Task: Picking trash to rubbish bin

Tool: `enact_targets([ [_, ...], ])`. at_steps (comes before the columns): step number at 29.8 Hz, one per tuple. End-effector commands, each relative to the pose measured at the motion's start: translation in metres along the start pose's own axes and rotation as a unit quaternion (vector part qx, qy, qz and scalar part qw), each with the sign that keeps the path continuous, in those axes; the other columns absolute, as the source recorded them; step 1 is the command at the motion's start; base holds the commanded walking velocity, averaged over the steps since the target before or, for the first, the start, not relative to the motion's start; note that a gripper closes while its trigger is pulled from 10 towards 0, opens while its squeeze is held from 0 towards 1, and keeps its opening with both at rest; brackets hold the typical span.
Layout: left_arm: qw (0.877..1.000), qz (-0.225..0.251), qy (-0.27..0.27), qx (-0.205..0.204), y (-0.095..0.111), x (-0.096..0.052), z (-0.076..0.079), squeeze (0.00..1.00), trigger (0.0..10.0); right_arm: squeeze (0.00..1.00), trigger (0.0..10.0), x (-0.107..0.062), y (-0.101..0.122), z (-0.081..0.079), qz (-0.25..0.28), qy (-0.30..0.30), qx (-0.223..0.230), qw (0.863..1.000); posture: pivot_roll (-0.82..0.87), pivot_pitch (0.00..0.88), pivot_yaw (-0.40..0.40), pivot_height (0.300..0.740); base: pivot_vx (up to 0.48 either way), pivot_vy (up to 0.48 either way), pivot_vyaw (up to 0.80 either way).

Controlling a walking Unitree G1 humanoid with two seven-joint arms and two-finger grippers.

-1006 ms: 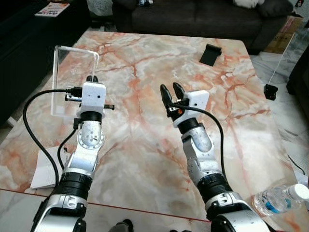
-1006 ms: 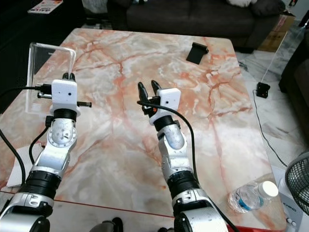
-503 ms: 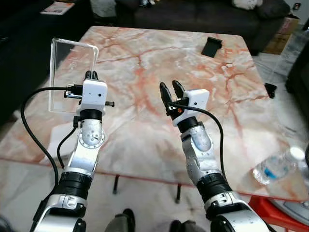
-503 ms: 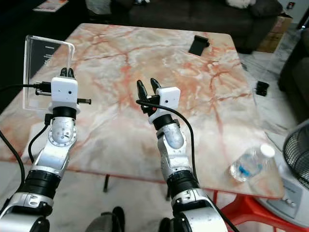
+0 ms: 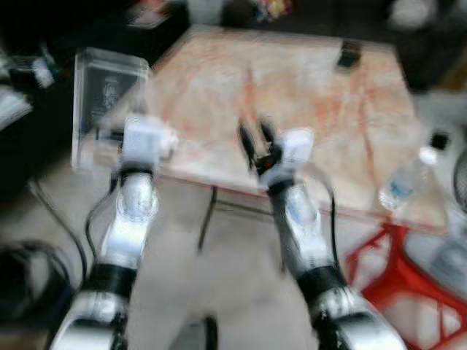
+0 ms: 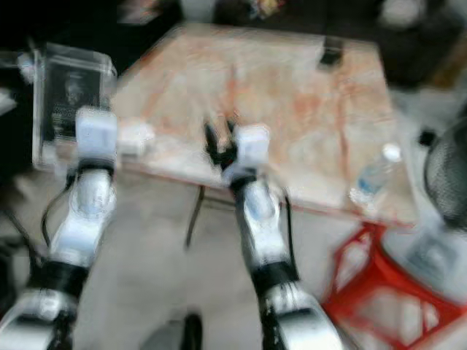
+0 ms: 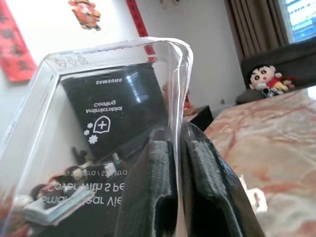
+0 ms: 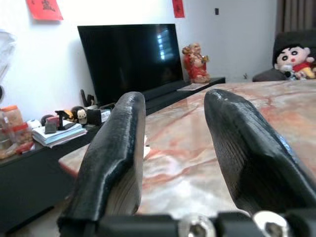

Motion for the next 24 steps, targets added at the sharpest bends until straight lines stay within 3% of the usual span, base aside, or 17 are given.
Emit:
enact_targets([
  [1,1.000,0.010,0.004,0.002,0.006,0.006,-0.002,0.00,10.0,0.00,10.0,0.004,0.002,-0.005,0.005,0.005,0.011,1.000,0.11,0.106,-0.011,0.740,-0.270,0.000,0.00],
  [7,0.999,-0.032,-0.004,-0.002,-0.012,0.001,-0.003,0.00,10.0,0.00,10.0,-0.004,-0.009,0.005,-0.023,-0.011,0.006,1.000,0.11,0.115,-0.013,0.740,-0.045,0.000,0.00],
  [10,0.994,-0.097,-0.039,-0.029,-0.041,-0.015,0.004,0.00,10.0,0.00,10.0,-0.018,-0.026,0.019,-0.068,-0.033,0.002,0.997,0.10,0.123,-0.014,0.740,0.000,0.000,0.00],
  [14,0.986,-0.139,-0.059,-0.067,-0.060,-0.029,0.008,0.00,10.0,0.00,10.0,-0.032,-0.039,0.029,-0.103,-0.051,-0.002,0.993,0.10,0.126,-0.015,0.740,0.000,0.000,0.00],
  [16,0.972,-0.199,-0.090,-0.088,-0.085,-0.050,0.014,0.00,10.0,0.00,10.0,-0.052,-0.058,0.043,-0.154,-0.084,0.004,0.985,0.09,0.139,-0.018,0.740,0.000,0.000,0.00],
  [18,0.967,-0.215,-0.099,-0.092,-0.092,-0.057,0.016,0.00,10.0,0.00,10.0,-0.059,-0.064,0.047,-0.170,-0.095,0.008,0.981,0.09,0.141,-0.019,0.740,0.000,0.000,0.00],
  [21,0.951,-0.264,-0.138,-0.085,-0.115,-0.081,0.022,0.00,10.0,0.00,10.0,-0.083,-0.082,0.057,-0.227,-0.124,0.005,0.966,0.09,0.141,-0.020,0.740,0.000,0.000,0.00],
  [23,0.951,-0.264,-0.138,-0.084,-0.115,-0.081,0.022,0.00,10.0,0.00,10.0,-0.083,-0.083,0.058,-0.230,-0.125,0.004,0.965,0.09,0.141,-0.020,0.740,0.000,0.000,0.00],
  [24,0.911,-0.359,-0.179,-0.090,-0.145,-0.123,0.028,0.00,10.0,0.00,10.0,-0.126,-0.109,0.069,-0.318,-0.171,0.010,0.932,0.09,0.148,-0.022,0.740,0.000,0.000,0.00],
])
Point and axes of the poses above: a point about 5 cm out from each wrist's last joint towards the gripper, its own x axis pointing out of the wrist towards the gripper, its own y axis along the axis of the wrist's last joint, z = x × y, the point moved 1 cm from there along x, pointing out of the wrist towards the gripper, and after that the axes turned 10 degrees about x, right-handed, at the moved point
